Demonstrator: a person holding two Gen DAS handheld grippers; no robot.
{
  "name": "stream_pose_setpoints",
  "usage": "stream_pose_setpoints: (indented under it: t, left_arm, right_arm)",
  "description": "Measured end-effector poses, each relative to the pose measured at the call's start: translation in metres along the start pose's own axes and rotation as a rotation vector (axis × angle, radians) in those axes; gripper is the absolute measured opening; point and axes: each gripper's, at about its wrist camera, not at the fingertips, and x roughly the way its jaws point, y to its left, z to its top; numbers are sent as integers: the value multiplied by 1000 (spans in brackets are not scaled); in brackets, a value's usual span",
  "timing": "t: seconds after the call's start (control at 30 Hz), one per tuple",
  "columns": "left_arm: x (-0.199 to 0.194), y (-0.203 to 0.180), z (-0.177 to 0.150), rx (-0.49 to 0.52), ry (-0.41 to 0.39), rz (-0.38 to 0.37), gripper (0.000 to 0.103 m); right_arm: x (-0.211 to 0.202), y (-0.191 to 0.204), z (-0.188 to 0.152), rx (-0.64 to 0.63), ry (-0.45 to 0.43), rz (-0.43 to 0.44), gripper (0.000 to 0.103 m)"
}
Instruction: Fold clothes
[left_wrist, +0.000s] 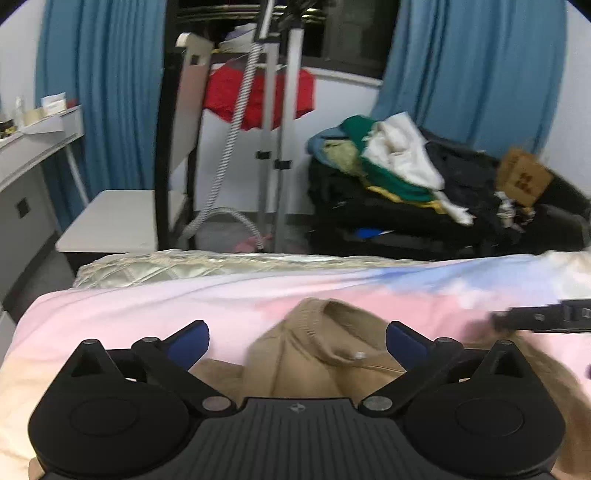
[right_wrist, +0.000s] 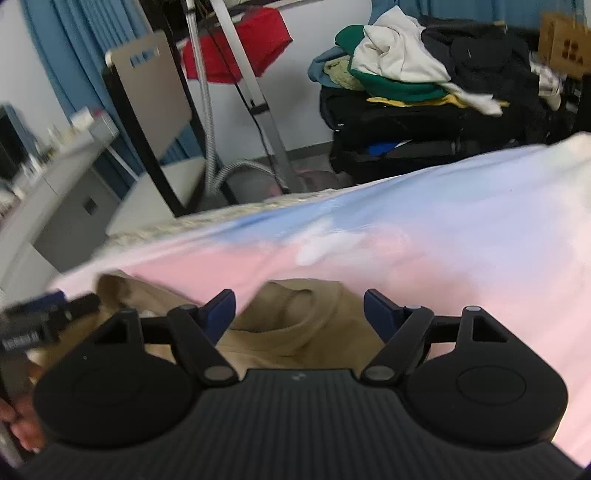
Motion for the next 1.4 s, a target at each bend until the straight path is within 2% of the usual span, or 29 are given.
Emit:
stream_pose_setpoints:
  t: [0.13,0.2,0.27,0.43,0.6,0.73,0.77,0.83,0.9,0.97,1.03,1.17,1.23,1.27,1.33,1.4]
  left_arm:
    - [-48,10,-10,-57,-48,-74,103]
    - [-81,27,-24,-142,-92,-113,103]
    - [-113,49,-41,-252,-116,-121,103]
    - [-181,119,-106,-595,-174,-106,103]
    - [-212,167,-178,-895,-185,-92,97]
    - [-214,183,-210,-1045,-184,-91,87]
    - [-213,184,-215,-1057,-188,-92,84]
    - [-206,185,-222,-1081,-184,-77,75]
    - [-195,185,-226,-1087,-170,-80,63]
    - [-182,183,-228,-1074,-159,-89,55]
    - [-170,179,-226,-1035,-169,-73,52]
    - [-148,169,-215,-938,-188,-66,37]
    - [-139,166,-208,-887,-188,-76,22]
    - [-134,164,-205,-863,-187,-82,9]
    - [-127,162,-200,-846,-177,-98,4]
    - [-132,162,-194,-828,-217,-103,2]
  right_arm:
    - [-30,3,-12,49,-43,42,78]
    - [-57,5,-27,60,-85,43,78]
    - [-83,5,-46,75,-124,44,78]
    - [-153,6,-113,120,-144,15,78]
    - [-220,16,-179,181,-195,79,78]
    - [-253,22,-223,190,-251,131,74]
    - [-253,20,-231,198,-247,138,70]
    - [-247,15,-242,231,-233,163,69]
    - [-240,10,-250,259,-212,183,52]
    - [-226,8,-252,265,-168,182,46]
    - [-214,7,-252,269,-152,182,45]
    - [-195,5,-254,286,-125,196,45]
    - [-188,5,-255,286,-115,199,45]
    - [-185,4,-255,290,-111,197,45]
    - [-180,0,-257,303,-101,190,45]
    - [-176,-3,-258,323,-90,187,45]
